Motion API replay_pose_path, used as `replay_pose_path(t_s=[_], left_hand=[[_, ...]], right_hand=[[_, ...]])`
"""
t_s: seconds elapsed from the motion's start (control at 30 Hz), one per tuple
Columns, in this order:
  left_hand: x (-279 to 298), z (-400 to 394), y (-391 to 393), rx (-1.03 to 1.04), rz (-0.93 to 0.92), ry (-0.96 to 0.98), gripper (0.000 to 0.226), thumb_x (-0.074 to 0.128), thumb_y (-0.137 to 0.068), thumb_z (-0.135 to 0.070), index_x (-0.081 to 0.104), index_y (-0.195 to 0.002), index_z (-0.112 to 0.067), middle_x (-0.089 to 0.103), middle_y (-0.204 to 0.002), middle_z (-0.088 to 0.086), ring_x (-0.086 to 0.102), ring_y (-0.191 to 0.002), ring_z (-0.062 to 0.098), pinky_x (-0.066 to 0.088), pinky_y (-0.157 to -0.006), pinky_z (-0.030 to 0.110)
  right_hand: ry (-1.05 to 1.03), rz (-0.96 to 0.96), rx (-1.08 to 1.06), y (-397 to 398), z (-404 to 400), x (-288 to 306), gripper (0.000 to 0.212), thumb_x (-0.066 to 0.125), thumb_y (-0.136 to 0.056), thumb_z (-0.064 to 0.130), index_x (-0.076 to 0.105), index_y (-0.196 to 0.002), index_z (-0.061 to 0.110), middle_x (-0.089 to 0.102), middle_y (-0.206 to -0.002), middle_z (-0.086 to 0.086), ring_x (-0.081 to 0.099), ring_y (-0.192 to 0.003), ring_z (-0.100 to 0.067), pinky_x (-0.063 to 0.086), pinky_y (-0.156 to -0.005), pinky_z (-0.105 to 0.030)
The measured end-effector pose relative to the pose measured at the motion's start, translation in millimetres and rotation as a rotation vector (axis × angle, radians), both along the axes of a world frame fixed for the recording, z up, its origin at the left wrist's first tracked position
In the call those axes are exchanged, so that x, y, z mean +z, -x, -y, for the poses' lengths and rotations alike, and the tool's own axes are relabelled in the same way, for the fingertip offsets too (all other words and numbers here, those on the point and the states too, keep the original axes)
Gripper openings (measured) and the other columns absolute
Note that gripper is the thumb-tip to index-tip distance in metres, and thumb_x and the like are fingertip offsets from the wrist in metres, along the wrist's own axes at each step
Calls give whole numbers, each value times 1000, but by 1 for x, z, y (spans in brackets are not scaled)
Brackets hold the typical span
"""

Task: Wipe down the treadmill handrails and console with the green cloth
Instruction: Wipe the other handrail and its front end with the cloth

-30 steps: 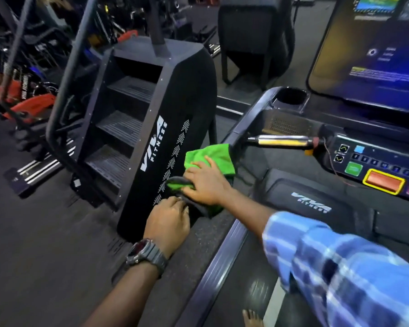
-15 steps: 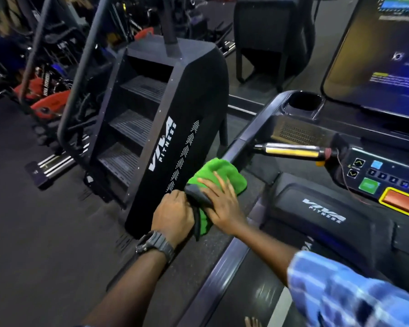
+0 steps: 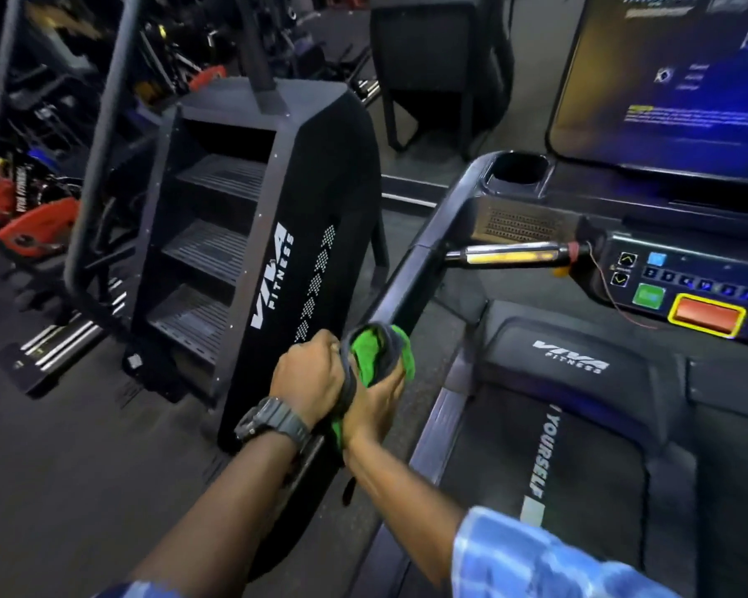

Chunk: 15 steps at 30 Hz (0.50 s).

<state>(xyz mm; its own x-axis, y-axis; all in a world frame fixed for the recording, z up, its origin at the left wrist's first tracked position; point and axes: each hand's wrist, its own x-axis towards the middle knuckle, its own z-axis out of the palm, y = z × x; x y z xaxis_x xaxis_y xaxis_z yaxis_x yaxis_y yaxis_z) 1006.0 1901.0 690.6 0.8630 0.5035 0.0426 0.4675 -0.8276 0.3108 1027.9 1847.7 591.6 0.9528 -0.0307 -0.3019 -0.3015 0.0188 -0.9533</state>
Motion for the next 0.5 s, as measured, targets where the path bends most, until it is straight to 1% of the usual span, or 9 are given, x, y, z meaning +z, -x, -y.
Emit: replay_pose_path(t_s=[0.1,0.17,0.23,0.27,0.3,0.33,0.4,0.43,0.5], left_hand=[[-1,-11,6,-119,14,54,26,44,-97,-26,57,-119,-20,69,-98,23,62,-96,45,48,-82,45],[-5,-19,12,-204,33,59,29,43,-97,-28,55,-122,-21,69,-101,24,62,-97,46,50,-83,47],[-7,-24,19,-281,43,84,32,41,-98,-28,53,-126,-19,68,-104,26,62,-98,48,50,-84,48],[-7,-27,24,-315,37,103,33,40,-99,-29,52,-128,-18,68,-107,26,61,-100,48,50,-86,47],[-8,-31,28,-341,31,125,34,39,-100,-30,51,-129,-17,67,-109,26,61,-102,48,49,-87,47],[-9,-34,33,-356,25,154,35,38,-101,-31,51,-131,-19,66,-112,25,60,-104,47,48,-89,46],[-11,-36,40,-355,16,207,37,37,-102,-35,51,-133,-22,65,-118,24,59,-109,45,47,-91,44],[-10,-36,43,-352,15,240,37,36,-102,-36,51,-133,-23,65,-121,23,58,-112,44,45,-93,44],[-9,-38,47,-341,6,316,37,34,-103,-38,54,-131,-24,63,-125,20,55,-116,43,44,-95,43]], right_hand=[[-69,-34,-39,-9,1,5,91,78,-71,48,28,-146,36,39,-149,3,47,-129,-20,40,-104,-34],[-91,-80,-71,-40,3,13,95,71,-70,52,28,-149,22,41,-148,-5,47,-130,-23,39,-103,-31],[-205,-77,-12,-58,5,20,85,54,-75,47,29,-149,14,47,-141,-6,53,-122,-23,46,-94,-29],[-213,-40,-18,-56,2,18,78,57,-80,43,30,-148,15,48,-142,-8,55,-121,-24,47,-95,-29],[-157,-30,-46,-43,-2,19,75,63,-84,39,32,-149,18,49,-142,-10,54,-123,-26,45,-98,-31],[-99,-40,-83,-25,-6,17,78,67,-82,42,32,-149,21,48,-143,-11,52,-125,-27,43,-103,-35],[-69,-35,-148,23,-13,4,92,65,-70,58,32,-149,26,45,-145,-9,47,-131,-25,38,-110,-42],[-76,18,-127,55,-14,0,95,62,-66,60,31,-149,26,42,-148,-6,43,-134,-22,34,-113,-41],[-22,115,5,109,-9,-2,94,61,-68,56,25,-151,31,34,-153,4,35,-139,-12,29,-116,-35]])
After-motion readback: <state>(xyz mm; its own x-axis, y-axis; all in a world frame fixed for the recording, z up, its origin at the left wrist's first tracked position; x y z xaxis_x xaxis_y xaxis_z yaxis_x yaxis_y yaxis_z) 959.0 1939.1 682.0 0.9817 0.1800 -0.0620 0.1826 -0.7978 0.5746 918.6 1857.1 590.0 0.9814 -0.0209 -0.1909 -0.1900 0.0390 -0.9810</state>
